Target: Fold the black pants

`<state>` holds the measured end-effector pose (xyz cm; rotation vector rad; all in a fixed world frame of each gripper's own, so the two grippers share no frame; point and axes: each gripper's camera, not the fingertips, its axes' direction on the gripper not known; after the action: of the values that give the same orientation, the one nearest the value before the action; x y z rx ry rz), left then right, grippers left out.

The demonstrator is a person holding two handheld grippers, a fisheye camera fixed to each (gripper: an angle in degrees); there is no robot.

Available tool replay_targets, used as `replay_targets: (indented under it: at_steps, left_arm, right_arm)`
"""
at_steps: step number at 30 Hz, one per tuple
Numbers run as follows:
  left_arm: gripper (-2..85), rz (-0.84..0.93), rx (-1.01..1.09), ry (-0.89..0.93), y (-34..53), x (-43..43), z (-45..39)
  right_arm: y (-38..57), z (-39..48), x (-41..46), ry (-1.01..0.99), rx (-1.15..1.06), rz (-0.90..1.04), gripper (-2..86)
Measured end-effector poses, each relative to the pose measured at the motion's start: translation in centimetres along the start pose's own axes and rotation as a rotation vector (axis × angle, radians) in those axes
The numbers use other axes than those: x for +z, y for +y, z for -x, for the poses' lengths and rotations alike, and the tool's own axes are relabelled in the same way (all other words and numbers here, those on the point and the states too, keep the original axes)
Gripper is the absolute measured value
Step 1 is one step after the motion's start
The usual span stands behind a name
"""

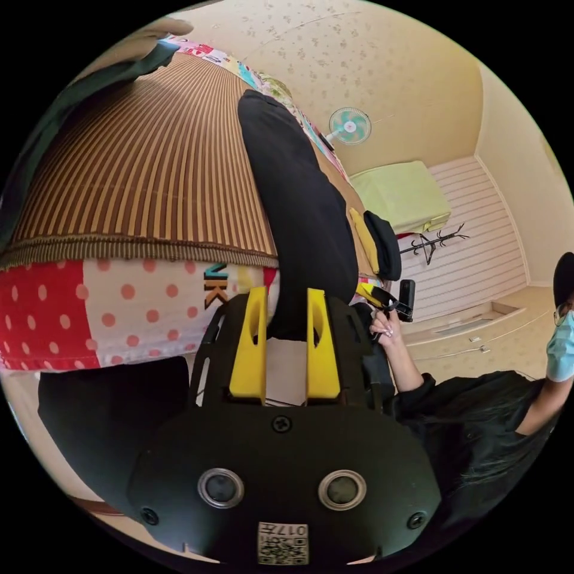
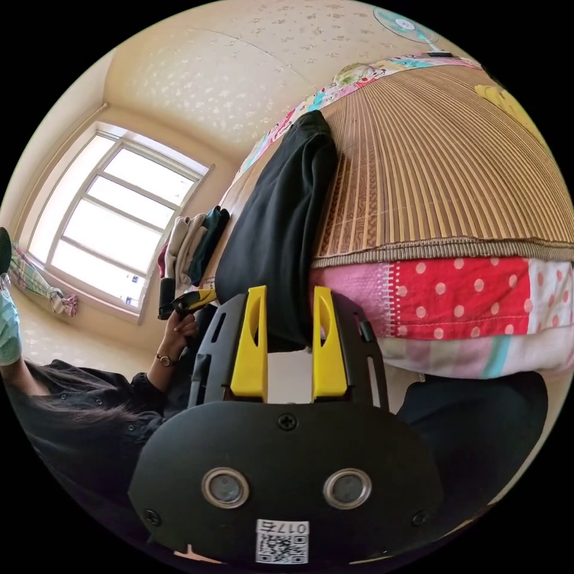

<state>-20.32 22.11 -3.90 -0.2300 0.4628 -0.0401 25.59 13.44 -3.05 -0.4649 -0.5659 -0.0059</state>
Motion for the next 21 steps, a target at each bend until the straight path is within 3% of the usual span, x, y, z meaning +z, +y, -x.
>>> replay_targets:
  at_steps: [4,6,8,12,17,21]
  left_arm:
    - [11.3,-0.052,0.041,0.012,1.2,-0.1,-0.7]
    - [11.3,-0.074,0.066,0.005,1.0,-0.4,-1.1]
    - [11.2,-0.018,0.061,-0.009,0.2,0.3,-1.1]
    - [9.1,0.061,0.013,-0.003,-0.2,1.6,-1.0]
    - [3.6,0.098,0.026,0.101,2.7,0.9,-2.0]
    - [2.6,-0.043,0.312,0.079,6.3,-5.6,-11.1]
  right_arm:
    - [1.2,-0.9,-1.0,0.002,0.019,-0.07,10.7]
    - [0.8,-1.3,-0.4,-0.102,0.034,-0.059,11.6]
    - [0.4,-1.3,0.7,-0.152,0.045,-0.036,12.1]
    - [1.5,0.0,1.3,-0.009,-0.025,0.001,8.0]
    - [3.8,1.2,0.4,-0.129,-0.031,0.064,4.1]
    - [6.6,8.6,-7.0,-0.309,-0.269,-0.165,3.1]
